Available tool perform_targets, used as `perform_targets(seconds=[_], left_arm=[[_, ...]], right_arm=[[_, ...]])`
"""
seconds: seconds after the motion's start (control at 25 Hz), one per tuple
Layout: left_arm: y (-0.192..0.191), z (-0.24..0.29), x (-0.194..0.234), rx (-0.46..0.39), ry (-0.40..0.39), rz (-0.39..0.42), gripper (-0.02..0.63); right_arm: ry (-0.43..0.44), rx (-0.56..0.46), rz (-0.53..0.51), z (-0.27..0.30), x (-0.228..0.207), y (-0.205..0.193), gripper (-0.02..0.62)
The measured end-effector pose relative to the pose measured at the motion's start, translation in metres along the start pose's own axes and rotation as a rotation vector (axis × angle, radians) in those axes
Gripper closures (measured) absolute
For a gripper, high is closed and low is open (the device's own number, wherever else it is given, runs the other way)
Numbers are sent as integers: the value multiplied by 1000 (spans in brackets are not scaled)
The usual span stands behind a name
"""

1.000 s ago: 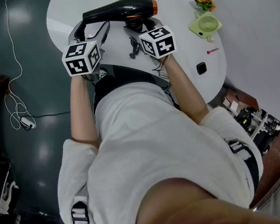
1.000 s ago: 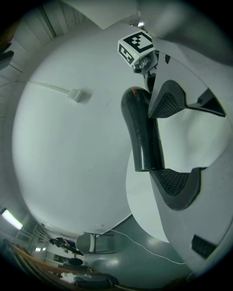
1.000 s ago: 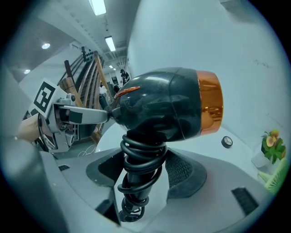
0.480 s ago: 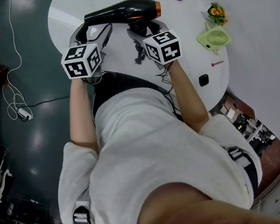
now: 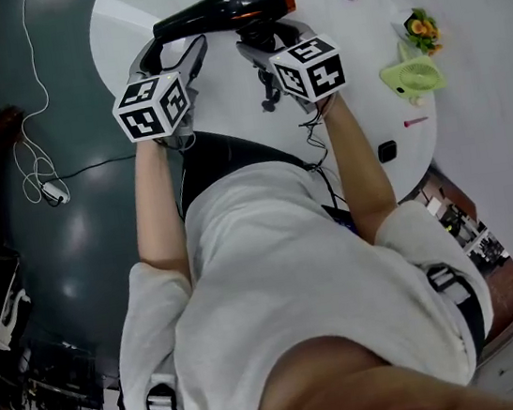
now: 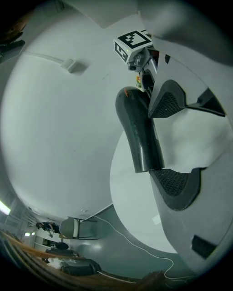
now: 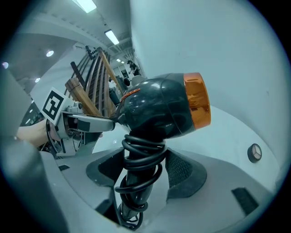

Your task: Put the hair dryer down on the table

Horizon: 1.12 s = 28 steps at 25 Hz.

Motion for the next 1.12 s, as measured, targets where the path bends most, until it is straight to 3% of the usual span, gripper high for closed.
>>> perform_targets(seconds=[0.6, 1.12], left_arm=[[-19, 13, -9, 86, 22, -8, 261], [-40, 8, -14, 129, 29, -37, 261]], right_arm=[[57, 87, -55, 14, -36, 1, 314], [23, 150, -142, 31, -44, 5, 311]])
Point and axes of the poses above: the fingertips, and each gripper's own axes: z forward along the fingers, x to its left, y out of its top, the point moved 9 cm from there along -z, backward along the fingers, and after that the axes turned 6 degrees about y, right-handed, at the moved point
